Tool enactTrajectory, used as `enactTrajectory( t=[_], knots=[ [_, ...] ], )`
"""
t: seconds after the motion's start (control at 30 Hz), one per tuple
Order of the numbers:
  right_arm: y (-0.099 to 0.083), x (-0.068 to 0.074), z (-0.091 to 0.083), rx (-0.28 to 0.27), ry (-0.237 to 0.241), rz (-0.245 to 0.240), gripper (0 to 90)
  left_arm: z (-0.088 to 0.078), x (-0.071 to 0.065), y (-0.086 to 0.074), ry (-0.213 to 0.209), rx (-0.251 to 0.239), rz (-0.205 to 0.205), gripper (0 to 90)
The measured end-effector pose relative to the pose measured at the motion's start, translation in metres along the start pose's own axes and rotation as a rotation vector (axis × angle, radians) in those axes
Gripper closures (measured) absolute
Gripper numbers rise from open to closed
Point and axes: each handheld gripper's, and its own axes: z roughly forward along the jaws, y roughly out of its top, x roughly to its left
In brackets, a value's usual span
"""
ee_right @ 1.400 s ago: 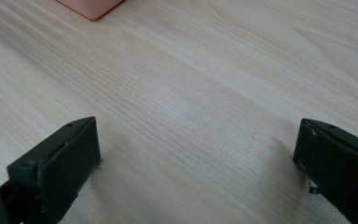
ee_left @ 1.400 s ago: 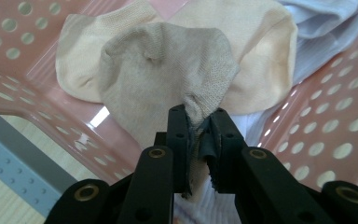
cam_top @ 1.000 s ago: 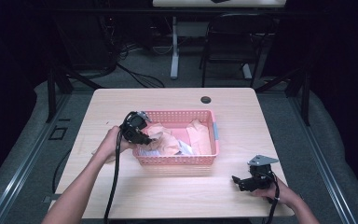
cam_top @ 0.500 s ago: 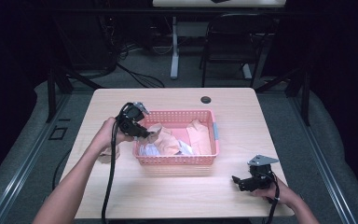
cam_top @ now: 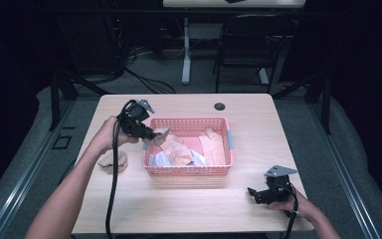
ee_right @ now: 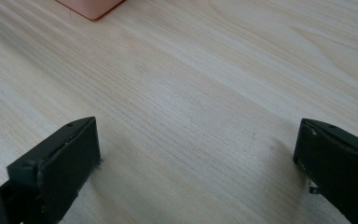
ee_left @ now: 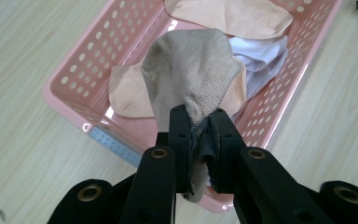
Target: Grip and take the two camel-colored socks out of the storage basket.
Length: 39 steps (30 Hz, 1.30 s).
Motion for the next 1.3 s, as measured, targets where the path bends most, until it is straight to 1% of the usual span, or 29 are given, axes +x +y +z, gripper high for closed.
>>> enactTrajectory(
  t=[0.03,0.07,0.1,0.13,0.17,0.2,0.4,0.57,0.67,0.7,0.77,0.8,0.97,1.07,1.2,1.3],
  knots=[
    [0.000,0.000,0.000,-0.001,0.001,0.000,0.0,-0.006,0.001,0.001,0.005,0.002,0.001,81.3],
    [0.000,0.000,0.000,-0.001,0.001,0.000,0.0,-0.006,0.001,0.001,0.005,0.002,0.001,81.3],
    [0.000,0.000,0.000,-0.001,0.001,0.000,0.0,-0.012,0.002,0.001,0.016,0.004,0.003,81.3],
    [0.000,0.000,0.000,-0.001,0.001,0.000,0.0,-0.012,0.002,0.001,0.016,0.004,0.003,81.3],
    [0.000,0.000,0.000,-0.001,0.000,0.000,0.0,-0.019,0.003,0.001,0.024,0.012,0.004,81.3],
    [0.000,0.000,0.000,-0.001,0.000,0.000,0.0,-0.019,0.003,0.001,0.024,0.012,0.004,81.3],
    [0.000,0.000,0.000,0.000,0.000,0.000,0.0,-0.040,0.008,-0.002,0.048,0.020,-0.008,81.3],
    [0.000,0.000,0.000,-0.001,0.001,0.001,0.0,-0.054,0.013,-0.004,0.063,0.053,-0.013,81.3],
    [0.000,0.000,0.000,0.000,0.000,0.001,0.0,-0.063,0.015,-0.006,0.072,0.059,-0.022,81.3],
    [0.000,0.000,0.000,-0.001,0.001,0.001,0.0,-0.069,0.016,-0.007,0.083,0.066,-0.026,81.2],
    [0.000,0.000,0.000,-0.003,0.003,0.003,0.0,-0.072,0.017,-0.009,0.084,0.066,-0.032,81.2],
    [0.000,0.000,0.000,0.002,-0.006,-0.001,0.0,-0.074,0.018,-0.010,0.085,0.066,-0.040,81.2],
    [0.000,0.000,0.000,0.002,-0.005,-0.002,0.0,-0.085,0.023,-0.018,0.099,0.083,-0.061,81.2],
    [0.000,0.000,0.000,0.003,-0.004,-0.003,0.0,-0.088,0.026,-0.025,0.106,0.091,-0.077,81.2],
    [0.000,0.000,0.000,0.003,-0.005,-0.003,0.0,-0.092,0.031,-0.036,0.117,0.114,-0.100,81.2],
    [0.000,0.000,0.000,0.004,-0.005,-0.004,0.0,-0.095,0.034,-0.042,0.120,0.120,-0.115,81.2]
  ],
)
